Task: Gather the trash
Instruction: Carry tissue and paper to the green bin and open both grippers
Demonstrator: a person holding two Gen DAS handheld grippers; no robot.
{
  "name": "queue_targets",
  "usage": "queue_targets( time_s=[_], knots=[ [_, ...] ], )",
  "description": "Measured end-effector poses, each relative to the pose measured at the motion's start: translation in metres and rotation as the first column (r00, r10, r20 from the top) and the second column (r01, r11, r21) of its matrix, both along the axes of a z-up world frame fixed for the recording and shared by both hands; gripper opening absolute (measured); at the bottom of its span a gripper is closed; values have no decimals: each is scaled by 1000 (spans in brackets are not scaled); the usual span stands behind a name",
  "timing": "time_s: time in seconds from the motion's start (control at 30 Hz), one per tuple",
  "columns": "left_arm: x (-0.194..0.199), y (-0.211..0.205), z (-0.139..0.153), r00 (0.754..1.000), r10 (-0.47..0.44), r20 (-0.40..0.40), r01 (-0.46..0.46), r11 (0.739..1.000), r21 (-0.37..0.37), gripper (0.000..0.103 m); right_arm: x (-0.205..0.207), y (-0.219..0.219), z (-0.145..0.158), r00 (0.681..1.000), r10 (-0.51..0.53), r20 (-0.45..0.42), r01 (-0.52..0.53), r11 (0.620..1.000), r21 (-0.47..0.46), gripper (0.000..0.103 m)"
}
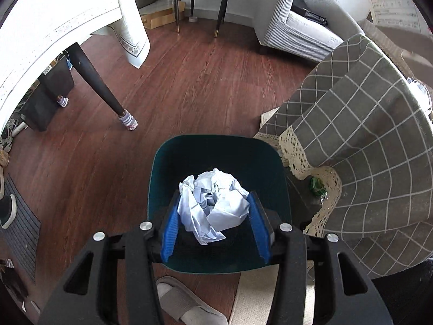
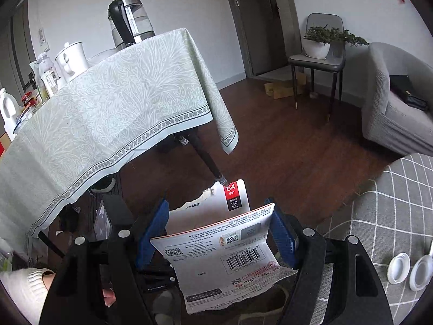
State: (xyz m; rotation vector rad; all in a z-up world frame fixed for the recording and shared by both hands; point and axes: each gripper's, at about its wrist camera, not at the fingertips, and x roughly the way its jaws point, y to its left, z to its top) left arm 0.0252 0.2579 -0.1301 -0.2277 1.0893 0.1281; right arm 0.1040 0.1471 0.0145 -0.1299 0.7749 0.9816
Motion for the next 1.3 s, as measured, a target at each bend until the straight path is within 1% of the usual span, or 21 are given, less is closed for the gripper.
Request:
queue_targets(
  time_s=[0.07,0.17,0.23,0.27,0.33,0.43,0.63,0.83,0.9,0.97,1.03,1.07,1.23,1.27,1.3],
  knots=[
    [-1,3,-6,1000,-4,-15,4,1000,6,51,0,6,-5,1000,1,-6,-2,1000,-18,74],
    [-2,8,-17,999,8,-40,-7,1000,18,56,-1,15,-14,1000,5,-16,-6,999,-49,74],
    [-3,12,-20,999,19,-49,-19,1000,3,63,-1,21,-20,1000,8,-23,-9,998,-68,74],
    [-5,16,-20,999,25,-46,-25,1000,-3,66,-1,23,-23,1000,8,-27,-10,997,-76,74],
    [-9,20,-19,999,33,-34,-33,999,-4,67,-1,29,-29,1000,10,-29,-12,995,-96,74],
    [-13,25,-15,999,50,-13,-50,999,5,71,-3,38,-40,1000,17,-16,-19,990,-140,74],
    [-23,46,7,993,111,48,-111,994,-7,72,-3,50,-63,999,22,-39,-29,982,-188,74],
    [-34,66,34,979,167,120,-167,986,-9,72,-3,59,-88,998,19,-57,-33,967,-254,74],
    [-37,70,44,973,178,148,-178,984,-10,72,-3,62,-99,997,19,-75,-39,961,-275,74],
    [-39,71,56,967,181,181,-182,983,-8,72,-3,65,-111,994,28,-105,-56,959,-277,74],
    [-42,72,68,960,183,213,-182,983,-24,71,-5,68,-122,990,32,-139,-70,957,-282,74],
    [-42,72,73,956,182,229,-179,983,-36,70,-6,69,-127,989,32,-141,-73,952,-296,74],
    [-42,66,95,940,173,295,-160,985,-65,59,-16,75,-142,990,46,-131,-90,932,-352,74],
    [-41,65,99,938,170,303,-154,985,-75,56,-18,75,-144,991,47,-129,-91,929,-358,75],
    [-41,64,103,936,165,312,-146,986,-85,54,-20,75,-146,991,49,-128,-92,928,-362,79]
  ],
)
